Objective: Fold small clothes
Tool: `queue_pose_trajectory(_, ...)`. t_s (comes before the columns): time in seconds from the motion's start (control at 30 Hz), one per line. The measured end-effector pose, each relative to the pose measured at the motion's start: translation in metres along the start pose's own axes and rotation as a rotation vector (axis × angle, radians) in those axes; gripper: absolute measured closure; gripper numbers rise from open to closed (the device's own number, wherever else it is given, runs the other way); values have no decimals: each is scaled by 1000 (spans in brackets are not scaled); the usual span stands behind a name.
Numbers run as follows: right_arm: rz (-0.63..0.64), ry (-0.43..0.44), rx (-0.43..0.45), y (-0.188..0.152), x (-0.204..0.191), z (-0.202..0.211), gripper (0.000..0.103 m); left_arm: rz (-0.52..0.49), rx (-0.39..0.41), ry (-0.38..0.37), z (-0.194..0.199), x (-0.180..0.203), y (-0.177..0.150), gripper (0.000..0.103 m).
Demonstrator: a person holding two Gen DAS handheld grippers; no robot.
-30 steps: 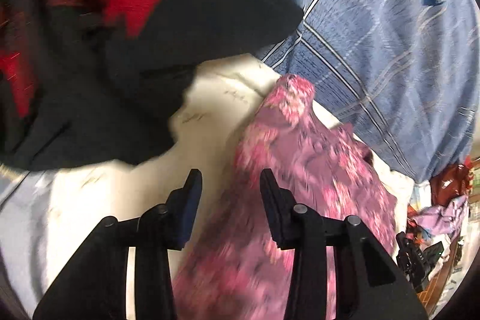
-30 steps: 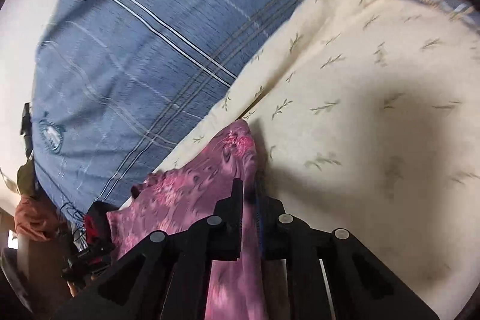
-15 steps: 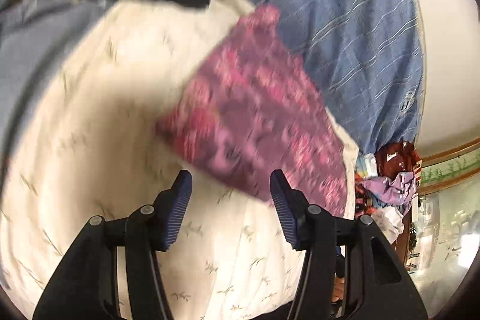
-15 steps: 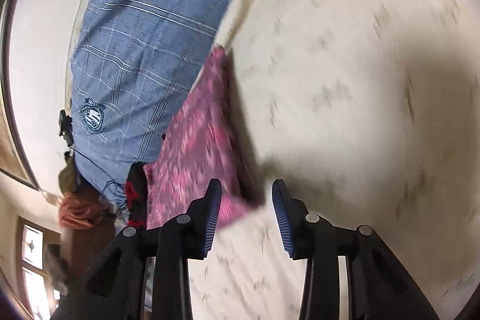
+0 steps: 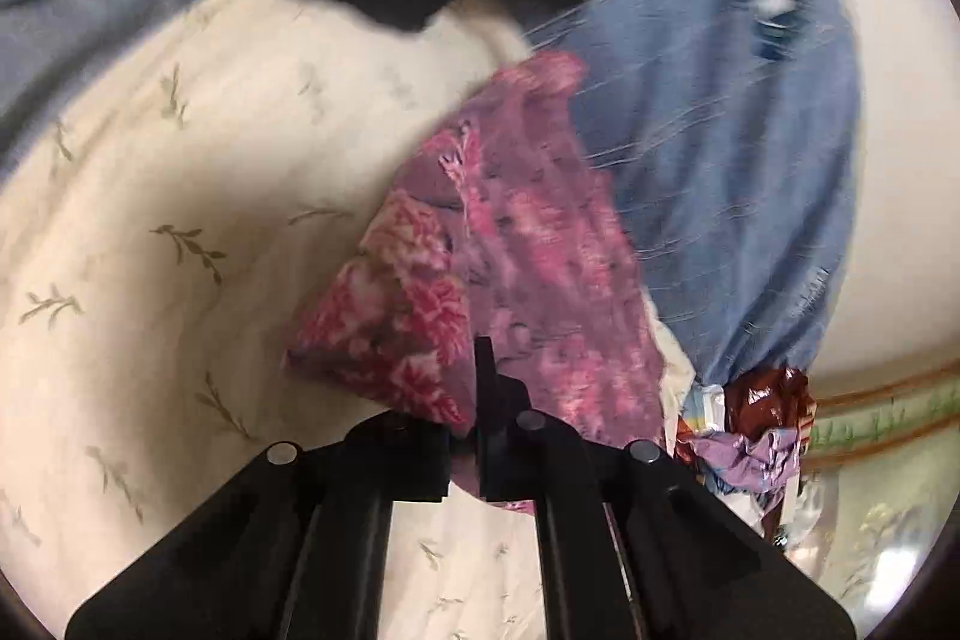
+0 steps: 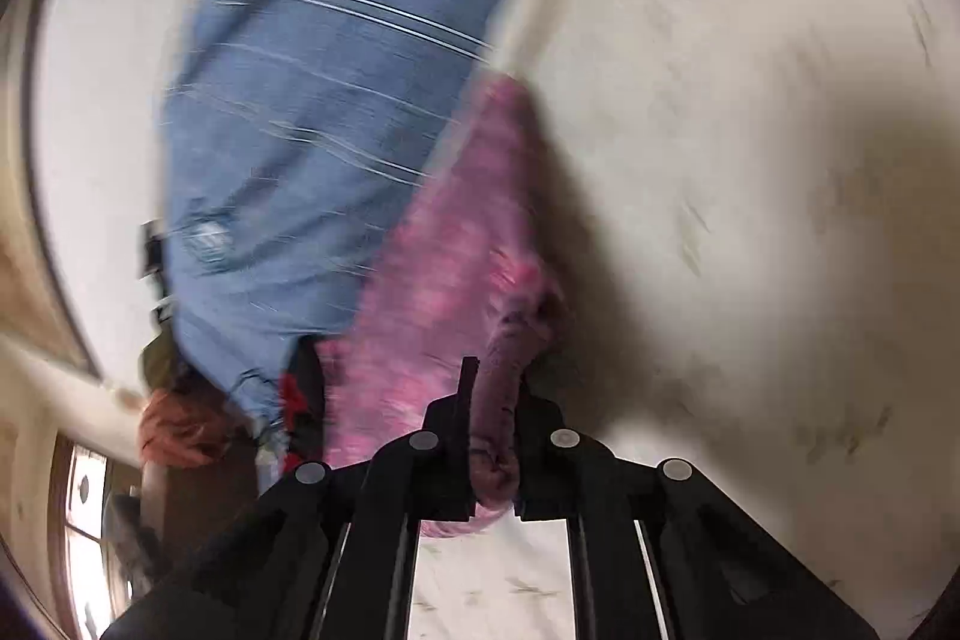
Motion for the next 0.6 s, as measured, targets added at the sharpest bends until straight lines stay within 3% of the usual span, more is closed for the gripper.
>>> queue_pose_trajectory(0.13,118,37,43,29,-25,24,96,-38,-3,-33,9,12,-16,100)
queue_pose_trajectory(0.2,131,-9,46,32,-15,23,96,-51,-21,21,-4,2,-26,100)
queue_pose_trajectory(0.27,124,-110,9,21,15,13,96,-18,-65,69,-15,-17,-33,99)
queue_pose_trajectory(0.33,144,-193,-42,6,40,5,95,5,-95,74,-15,-30,-35,99)
queue_pose_trajectory(0.37,145,-194,-47,0,47,7,95,-3,-100,65,-11,-31,-34,99)
queue_pose_trajectory(0.43,133,-182,-30,-1,47,18,87,-100,-93,86,6,-27,-29,95)
queue_pose_trajectory(0.53,140,-192,8,13,41,41,85,-279,-50,111,35,-17,-14,88)
queue_pose_trajectory(0.6,180,-204,74,34,33,59,81,-364,-11,131,48,-8,-2,76)
Point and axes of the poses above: each gripper's, at about its wrist camera, not at the fingertips, and z roughly against the way its jaws point, x to its right, y to its top, the point moved 7 cm from there along -z, roughly the way its jaws point, and after that the axes turned 11 degrees about x, right-handed, at the moved point
